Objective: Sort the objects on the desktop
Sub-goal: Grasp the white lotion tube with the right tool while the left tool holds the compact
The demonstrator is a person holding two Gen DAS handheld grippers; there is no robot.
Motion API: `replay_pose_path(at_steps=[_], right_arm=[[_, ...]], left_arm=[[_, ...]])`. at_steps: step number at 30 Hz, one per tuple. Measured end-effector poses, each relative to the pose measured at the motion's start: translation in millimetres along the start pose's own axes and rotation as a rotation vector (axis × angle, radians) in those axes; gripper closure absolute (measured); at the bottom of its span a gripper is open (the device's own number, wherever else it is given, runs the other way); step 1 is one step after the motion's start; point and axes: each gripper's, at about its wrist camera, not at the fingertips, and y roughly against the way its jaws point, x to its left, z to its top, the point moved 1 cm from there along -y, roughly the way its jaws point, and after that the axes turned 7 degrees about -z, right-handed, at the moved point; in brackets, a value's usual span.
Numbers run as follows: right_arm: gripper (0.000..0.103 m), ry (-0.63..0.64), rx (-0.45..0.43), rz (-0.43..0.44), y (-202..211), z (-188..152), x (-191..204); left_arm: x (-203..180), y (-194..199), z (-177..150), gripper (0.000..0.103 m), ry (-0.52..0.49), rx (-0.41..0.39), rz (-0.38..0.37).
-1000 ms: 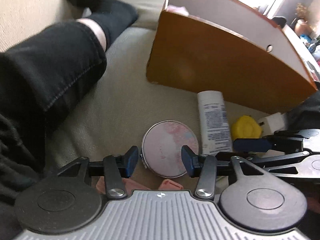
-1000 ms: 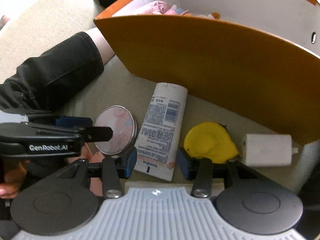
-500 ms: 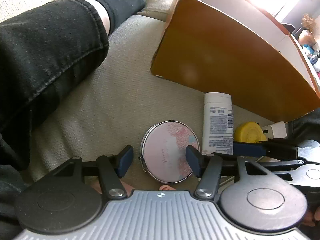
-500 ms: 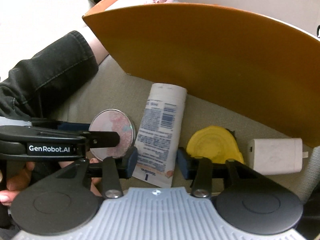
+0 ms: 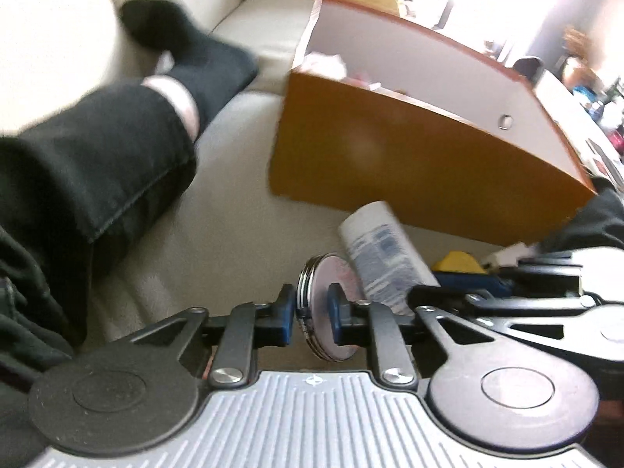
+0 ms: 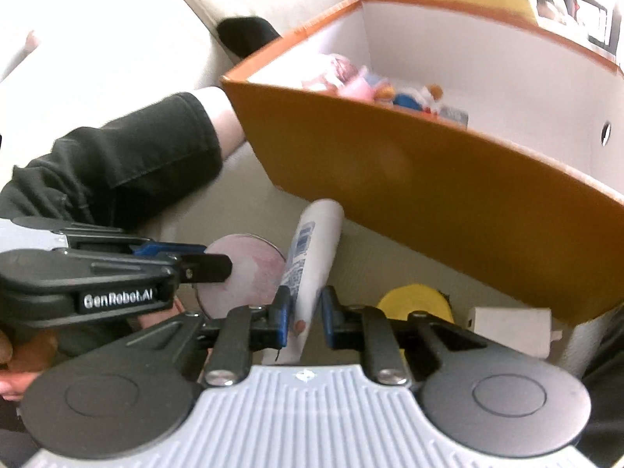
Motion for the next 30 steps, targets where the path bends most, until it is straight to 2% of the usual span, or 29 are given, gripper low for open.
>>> replay_pose_path(at_steps=[4,7,10,14,18,19,20,23,27,30], right_arm=[[0.086,0.044,-0.019,-0.014,10,-2,2],[0.086,0.051,0.018,-0.024,-4,-4,5],[0.085,0.032,0.044,-0.009,-12,-8,3],[0.078,0.005,0.053,0.013,-16,-8,-3],[0.076,-0.033,0.066,0.018,-24,-8,-11],[0.077,-0.048,0.069,0.023,-26,-7,-13],[0.083,-0.065,0.071,0.023,-26,-8,-15],[0.085,-0.084,0.045,0.04,-18,-5,-18],[0.086,-0.032,-0.014,0.055,-5,2,-6],[0.086,-0.021,0.002,0.077,-9,1,-2]], left_arm=[[-19,1,2,0.087,-0.076,-0.011,-0.01],[-23,-5,5,0.087,-0.101,-0.013,0.002],[-28,-8,6,0.087,-0.114,-0.001,-0.018],[-28,-13,3,0.085,-0.084,0.028,-0.071],[-27,-20,2,0.084,-0.072,0.037,-0.066],[-26,-20,2,0.084,-0.067,0.035,-0.07],[-25,-21,3,0.084,-0.061,0.033,-0.072],[-21,-20,2,0.085,-0.036,0.033,-0.08],[-20,-20,2,0.085,-0.022,0.03,-0.085],[-17,-20,2,0.085,-0.007,0.03,-0.088]])
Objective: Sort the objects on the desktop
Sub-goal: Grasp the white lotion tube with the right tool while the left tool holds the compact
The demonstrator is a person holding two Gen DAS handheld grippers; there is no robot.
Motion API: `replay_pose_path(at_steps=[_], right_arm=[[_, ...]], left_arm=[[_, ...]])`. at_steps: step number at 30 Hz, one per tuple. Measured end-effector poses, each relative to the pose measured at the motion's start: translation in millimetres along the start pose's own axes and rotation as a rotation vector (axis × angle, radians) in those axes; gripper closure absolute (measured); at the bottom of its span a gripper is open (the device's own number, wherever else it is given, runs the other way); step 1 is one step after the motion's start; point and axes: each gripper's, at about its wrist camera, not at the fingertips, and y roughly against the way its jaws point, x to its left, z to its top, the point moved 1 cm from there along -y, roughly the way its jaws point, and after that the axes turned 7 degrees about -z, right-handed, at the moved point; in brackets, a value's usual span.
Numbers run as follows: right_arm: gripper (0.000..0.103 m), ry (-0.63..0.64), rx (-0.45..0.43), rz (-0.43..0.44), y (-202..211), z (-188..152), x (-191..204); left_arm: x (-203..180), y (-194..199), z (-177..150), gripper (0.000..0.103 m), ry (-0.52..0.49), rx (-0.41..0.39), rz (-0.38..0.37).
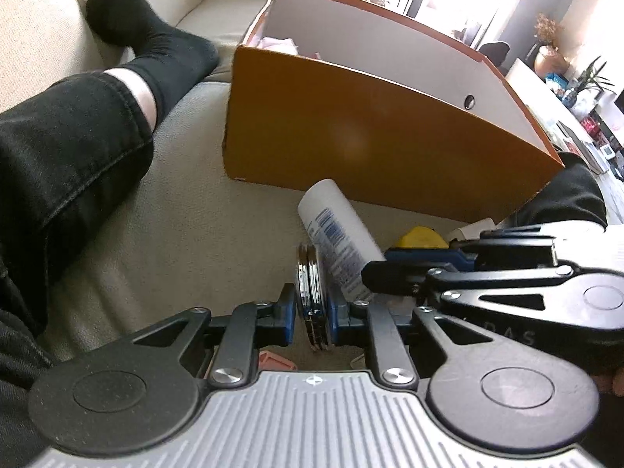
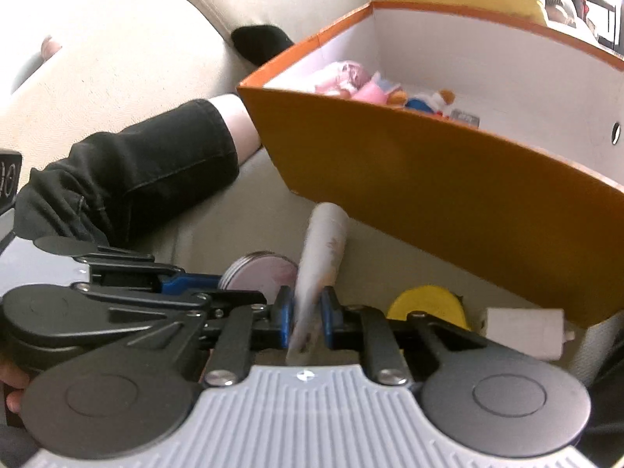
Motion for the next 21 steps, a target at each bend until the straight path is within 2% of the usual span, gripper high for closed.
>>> replay_pose_path(at_steps=[6,14,21], right_arm=[[0.082,-0.022,0.009,0.051,-8,1,0],[0.082,0.029,-0.002,-0.032,-3,-1,9],[0.082,0.016,0.033,-0.037,-9,-4,6]], left_arm=[[15,1,-3,0.084,0.081,0.002,-0.03],[13,0,-3,0.085,0.063,-0.01,-0.028],[12,-2,-2,0.085,0.047,-0.012,-0.028]])
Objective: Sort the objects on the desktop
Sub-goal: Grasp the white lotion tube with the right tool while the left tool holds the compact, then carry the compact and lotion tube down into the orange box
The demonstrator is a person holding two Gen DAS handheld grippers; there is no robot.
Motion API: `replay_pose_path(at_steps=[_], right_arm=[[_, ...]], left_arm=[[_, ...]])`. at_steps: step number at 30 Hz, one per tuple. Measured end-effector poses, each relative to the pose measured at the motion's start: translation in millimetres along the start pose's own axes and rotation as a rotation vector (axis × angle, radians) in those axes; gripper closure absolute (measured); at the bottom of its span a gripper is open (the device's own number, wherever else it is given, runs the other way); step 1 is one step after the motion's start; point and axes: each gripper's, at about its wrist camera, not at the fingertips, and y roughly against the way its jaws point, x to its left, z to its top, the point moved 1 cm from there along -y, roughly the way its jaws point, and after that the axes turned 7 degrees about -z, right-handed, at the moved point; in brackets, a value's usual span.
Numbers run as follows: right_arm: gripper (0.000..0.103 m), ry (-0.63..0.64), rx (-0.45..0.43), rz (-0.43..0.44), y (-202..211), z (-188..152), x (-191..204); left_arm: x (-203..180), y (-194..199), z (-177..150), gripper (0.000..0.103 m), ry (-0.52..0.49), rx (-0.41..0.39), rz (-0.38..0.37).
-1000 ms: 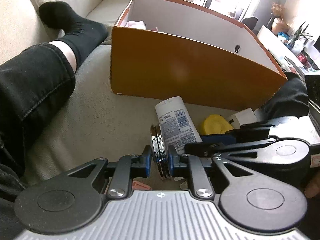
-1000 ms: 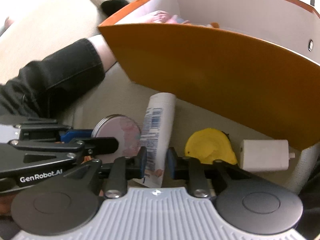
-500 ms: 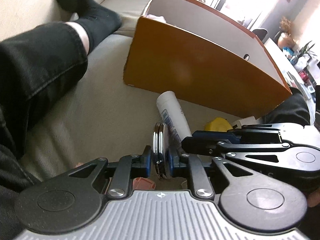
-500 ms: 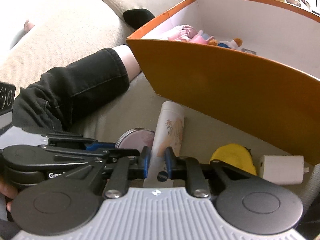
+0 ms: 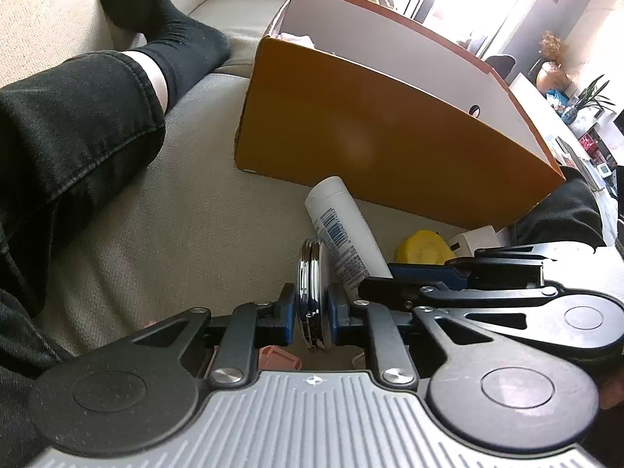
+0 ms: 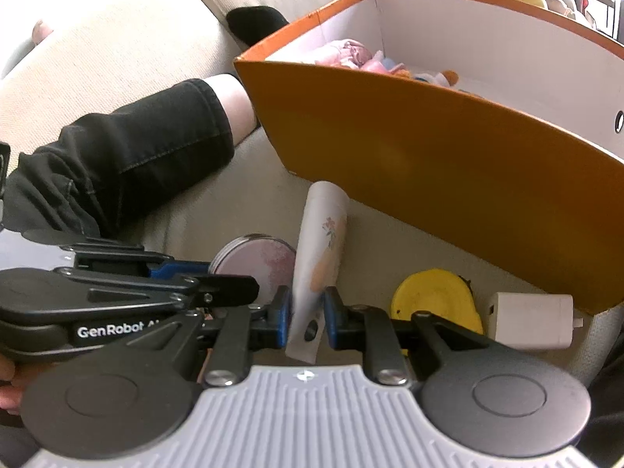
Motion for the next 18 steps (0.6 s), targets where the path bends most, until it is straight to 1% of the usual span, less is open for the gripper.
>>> replay_pose_path(at_steps=[1,5,11,15,18], right_arm=[[0.082,0.001,0.008,-0.004,-2,-1,0],[0.089,0.018,0.011,-0.035,0,-4,1],[0.091,0.027,-0.103,-0.072,25,6,-1],[0.092,0.007,-0.161,-0.057,46,19,-9],[0.093,-0.003,-0.178,-0.037,61,28,-16]], left_arm=[[0,0,0,0.085,0.0,0.0,0.001],[0,0,0,0.085,0.001,-0.001,0.0],[-2,3,2,0.087,0.01,-0.016,-0.011],[-7,10,7,0.088,-0.007,-0.044,0.012],[-9,19,14,0.088,-0.008,-0.062,0.001]])
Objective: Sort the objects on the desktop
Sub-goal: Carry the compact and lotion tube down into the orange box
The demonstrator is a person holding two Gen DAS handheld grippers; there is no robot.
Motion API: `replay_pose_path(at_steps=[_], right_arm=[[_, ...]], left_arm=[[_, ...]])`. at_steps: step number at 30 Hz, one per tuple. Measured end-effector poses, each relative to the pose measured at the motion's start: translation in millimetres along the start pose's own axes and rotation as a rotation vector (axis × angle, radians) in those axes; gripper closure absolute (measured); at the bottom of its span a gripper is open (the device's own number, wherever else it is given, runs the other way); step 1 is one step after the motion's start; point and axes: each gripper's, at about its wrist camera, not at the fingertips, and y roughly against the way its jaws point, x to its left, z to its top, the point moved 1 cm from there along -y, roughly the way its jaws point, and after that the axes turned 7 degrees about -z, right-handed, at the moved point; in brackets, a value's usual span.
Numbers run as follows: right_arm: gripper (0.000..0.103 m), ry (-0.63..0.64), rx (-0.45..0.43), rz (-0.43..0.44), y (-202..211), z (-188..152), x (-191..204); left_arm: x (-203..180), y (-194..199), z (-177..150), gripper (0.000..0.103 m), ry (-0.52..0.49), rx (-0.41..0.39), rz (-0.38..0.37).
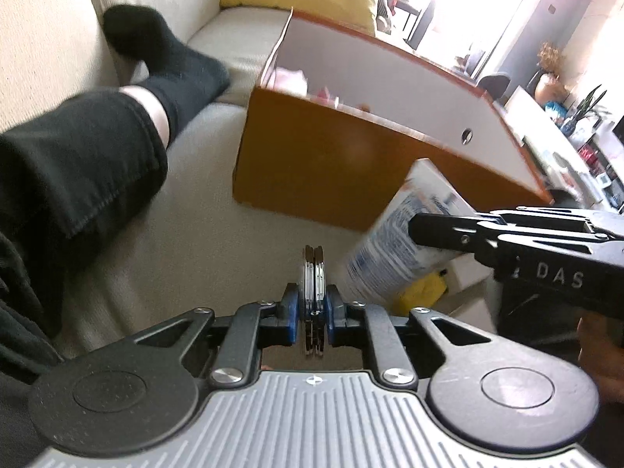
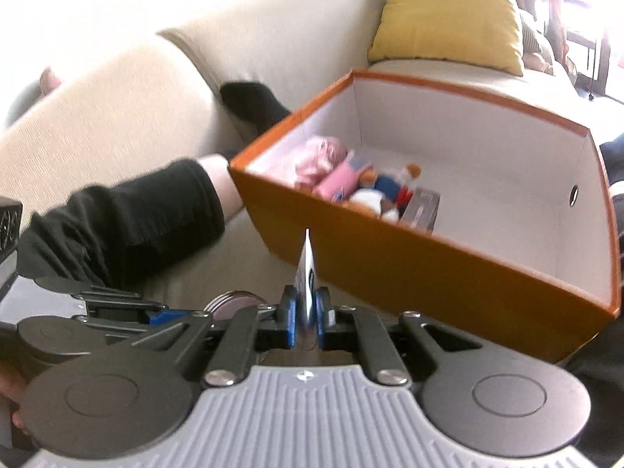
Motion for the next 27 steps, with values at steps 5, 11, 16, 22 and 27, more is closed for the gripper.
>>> replay_pose_path(at_steps=[5,11,16,22,27], right_arm=[[0.094,-0.035,-0.029,0.073,31,20,-17],[0.093,-0.072,-0.151,0.112,86,58,-44],[0.093,-0.087,-0.275,0.005,114,84,-69],[0.093,-0.132,-0.205,-0.103,76,86,-96],[0.093,-0.176,-0.138,-0.124,38,73,-116]], left_arm=[[-13,24,19,0.088,-0.02,-0.037,-0.054],[-38,50,58,0.088,-0.077,-0.094,-0.139],[-63,46,101,0.088,-0.124,-0.115,-0.214],[-86,-11,137,0.088,-0.147,-0.032,-0.238],[-97,-68,140,0.088,-0.19,0.101,-0.185]])
